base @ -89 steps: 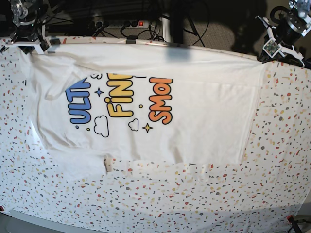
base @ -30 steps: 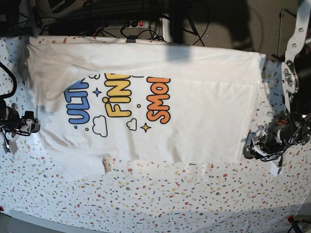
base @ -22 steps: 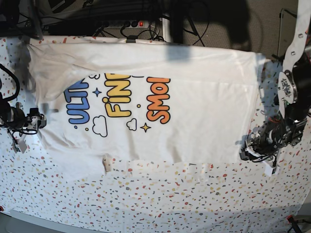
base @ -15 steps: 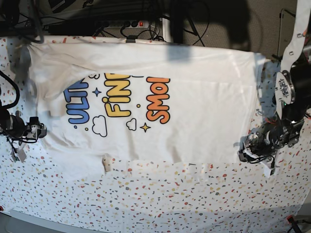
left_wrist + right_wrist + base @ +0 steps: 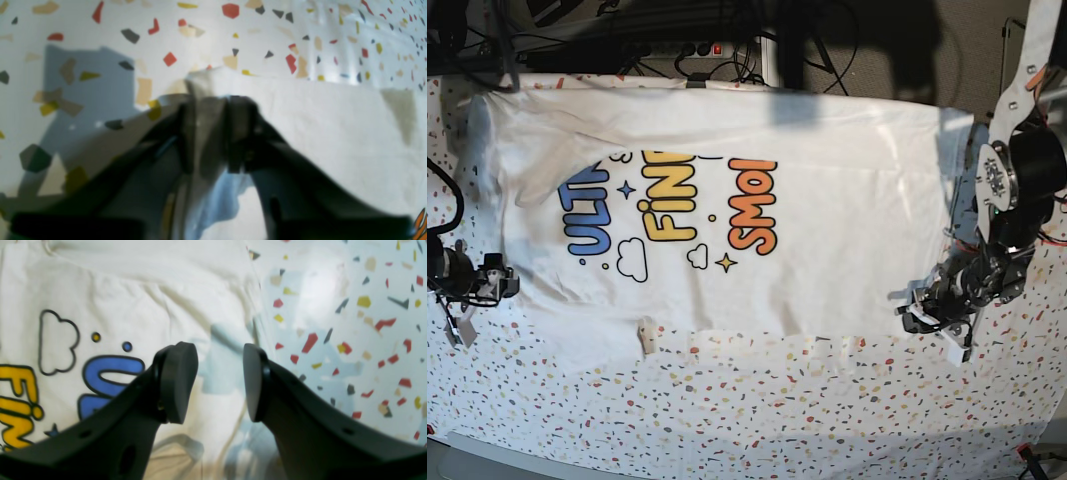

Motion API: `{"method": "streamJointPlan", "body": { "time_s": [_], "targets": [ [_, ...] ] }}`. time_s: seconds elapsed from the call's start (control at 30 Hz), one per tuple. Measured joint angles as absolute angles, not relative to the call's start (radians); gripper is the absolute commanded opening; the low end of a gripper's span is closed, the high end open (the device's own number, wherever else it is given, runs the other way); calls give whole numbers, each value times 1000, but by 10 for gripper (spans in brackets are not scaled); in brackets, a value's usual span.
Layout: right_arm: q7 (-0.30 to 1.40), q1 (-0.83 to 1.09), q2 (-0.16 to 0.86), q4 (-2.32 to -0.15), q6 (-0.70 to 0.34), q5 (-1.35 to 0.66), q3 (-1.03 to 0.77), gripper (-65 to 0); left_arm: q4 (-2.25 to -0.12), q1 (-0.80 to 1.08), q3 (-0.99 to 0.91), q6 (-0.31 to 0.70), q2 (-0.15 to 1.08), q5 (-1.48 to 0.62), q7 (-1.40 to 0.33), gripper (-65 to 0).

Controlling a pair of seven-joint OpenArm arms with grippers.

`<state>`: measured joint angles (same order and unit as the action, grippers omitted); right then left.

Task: Fold the T-shirt properly
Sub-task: 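Release the shirt and move both grippers to the hem corners, then grasp the hem corners with both grippers and lift them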

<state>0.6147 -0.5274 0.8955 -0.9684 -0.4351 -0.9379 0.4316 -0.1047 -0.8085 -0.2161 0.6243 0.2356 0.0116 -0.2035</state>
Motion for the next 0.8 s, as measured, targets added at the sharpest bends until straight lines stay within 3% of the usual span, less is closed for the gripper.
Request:
{"method": "streamJointPlan", "body": {
  "time_s": [0.03, 0.4, 0.57, 0.8],
  "targets": [
    [607, -535, 895, -968, -435, -938, 432, -381, -105, -802, -216, 625, 236, 10, -202, -649],
    [426, -574, 829, -956, -434, -859, 444, -381, -107, -794, -216, 628, 236, 7, -186, -650],
    [416, -715, 759, -838, -428, -780, 617, -381, -107, -793, -216, 628, 235, 2, -184, -650],
    [432, -1015, 645, -481, -416, -827, 901, -381, -107, -791, -216, 628, 235, 2, -186, -650]
  ]
}}
